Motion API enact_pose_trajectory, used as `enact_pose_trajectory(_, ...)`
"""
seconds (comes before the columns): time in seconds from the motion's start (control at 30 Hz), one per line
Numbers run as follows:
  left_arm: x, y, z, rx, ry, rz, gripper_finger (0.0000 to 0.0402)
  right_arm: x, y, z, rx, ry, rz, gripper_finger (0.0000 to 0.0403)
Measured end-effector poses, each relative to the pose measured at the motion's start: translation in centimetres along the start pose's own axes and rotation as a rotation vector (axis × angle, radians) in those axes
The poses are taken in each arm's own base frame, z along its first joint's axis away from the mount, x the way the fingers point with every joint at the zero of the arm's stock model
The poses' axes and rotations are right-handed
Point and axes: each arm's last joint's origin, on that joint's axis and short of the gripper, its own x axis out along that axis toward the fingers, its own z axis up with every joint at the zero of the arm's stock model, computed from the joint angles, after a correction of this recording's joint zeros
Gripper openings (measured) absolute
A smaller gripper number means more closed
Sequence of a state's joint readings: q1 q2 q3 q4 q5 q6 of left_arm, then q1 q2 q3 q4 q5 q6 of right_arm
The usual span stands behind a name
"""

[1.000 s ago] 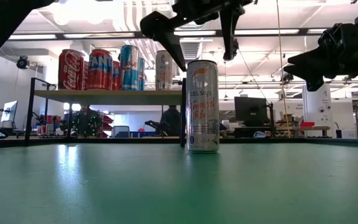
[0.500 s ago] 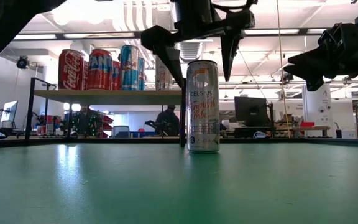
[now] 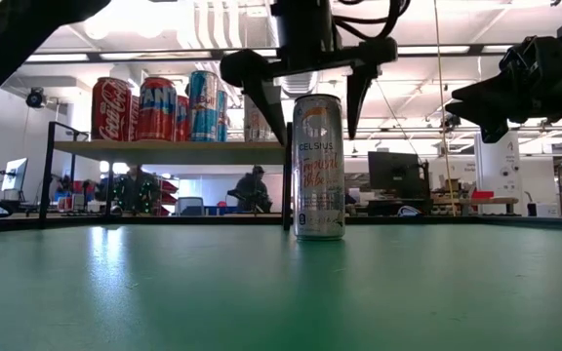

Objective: Place canned beverage on shelf
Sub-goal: Put the white soda aligned with the other white soda can can on the shelf

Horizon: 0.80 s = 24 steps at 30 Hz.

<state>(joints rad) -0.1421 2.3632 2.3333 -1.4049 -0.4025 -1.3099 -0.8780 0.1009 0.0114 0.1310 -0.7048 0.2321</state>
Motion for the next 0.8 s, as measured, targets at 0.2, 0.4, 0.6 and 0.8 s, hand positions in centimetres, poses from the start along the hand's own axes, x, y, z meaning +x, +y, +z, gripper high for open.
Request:
enact_pose_trajectory(0.2,0.6,-0.1,-0.2,-0.029,0.005,0.022,0.0304,0.0,0.0,0.0,0.0,0.0,0.0,0.0162)
enact_pose_trajectory(0.4,0.7,-0.1,-0.3,-0.042,0.004,0.028,0.0229,0.0,0.0,0.0,0.0,0.0,0.0,0.0162)
enact_pose_trajectory(0.6,-0.3,0.3,-0.8,-0.055,0.015,0.06,0.0229,0.0,0.0,0.0,0.0,0.0,0.0,0.0162)
enact_pose_trajectory(0.8,-3.5,2.0,0.1,-0.07,0.01,0.052,0.023,0.0,0.0,0.0,0.0,0.0,0.0,0.0162)
